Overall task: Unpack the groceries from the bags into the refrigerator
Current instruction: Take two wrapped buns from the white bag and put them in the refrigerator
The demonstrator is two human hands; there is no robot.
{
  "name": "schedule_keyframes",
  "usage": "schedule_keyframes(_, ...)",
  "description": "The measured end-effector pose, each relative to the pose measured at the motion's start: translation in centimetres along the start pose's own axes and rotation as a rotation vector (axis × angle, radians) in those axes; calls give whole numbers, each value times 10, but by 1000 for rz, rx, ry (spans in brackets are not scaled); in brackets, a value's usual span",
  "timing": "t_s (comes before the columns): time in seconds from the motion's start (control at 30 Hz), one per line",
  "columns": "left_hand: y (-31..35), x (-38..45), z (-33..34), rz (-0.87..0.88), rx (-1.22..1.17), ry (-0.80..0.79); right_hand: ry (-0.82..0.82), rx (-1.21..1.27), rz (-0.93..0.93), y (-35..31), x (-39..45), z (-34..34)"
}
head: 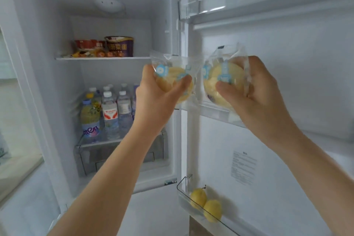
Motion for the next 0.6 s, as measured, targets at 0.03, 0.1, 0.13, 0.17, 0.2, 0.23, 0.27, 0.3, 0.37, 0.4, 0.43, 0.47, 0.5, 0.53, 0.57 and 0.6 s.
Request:
schedule_keyframes(0.03,3,7,5,2,-8,4,27,-40,-12,-1,7,-6)
schedule_keyframes(0.1,8,20,15,2,-26,16,69,-102,-7,3,20,-19)
schedule_keyframes(0.13,8,26,20,-4,-46,13,77,-140,0,6,26,-24)
schedule_keyframes(0.17,8,32,27,-7,-60,0,76,-188,10,9,32,-28)
schedule_keyframes(0.2,9,36,35,-7,-57,-24,71,-236,27,11,37,-30)
schedule_keyframes(0.23,8,39,46,-10,-41,-59,68,-271,50,14,42,-32)
schedule_keyframes(0.27,6,42,57,-15,-21,-96,71,-290,75,17,45,-34)
schedule_keyframes(0.3,3,44,67,-25,-11,-125,78,-301,93,19,47,-35)
schedule_keyframes(0.37,-8,51,85,-68,-28,-156,92,-314,120,23,50,-38)
schedule_keyframes(0.4,-13,53,92,-100,-45,-167,100,-314,128,26,51,-40)
schedule_keyframes(0.43,-16,55,97,-126,-53,-174,110,-322,132,28,52,-44)
schedule_keyframes(0.47,-18,55,99,-141,-52,-169,117,-336,138,31,51,-46)
schedule_keyframes(0.5,-22,57,102,-160,-44,-164,123,-350,149,36,50,-48)
schedule_keyframes(0.53,-27,58,106,-175,-44,-181,127,-362,165,41,49,-51)
schedule_keyframes(0.57,-33,60,111,-188,-45,-214,121,-380,185,47,48,-53)
schedule_keyframes(0.6,-37,59,116,-196,-39,-261,101,-409,207,52,48,-54)
Point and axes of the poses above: each hand's wrist, its own x-axis towards the middle knuckle, its own z-axis out of the palm, y = z × x, the point moved 10 cm from there along x, towards the middle knuckle, and after that the axes turned 3 degrees about -z, right-handed, at the moved point
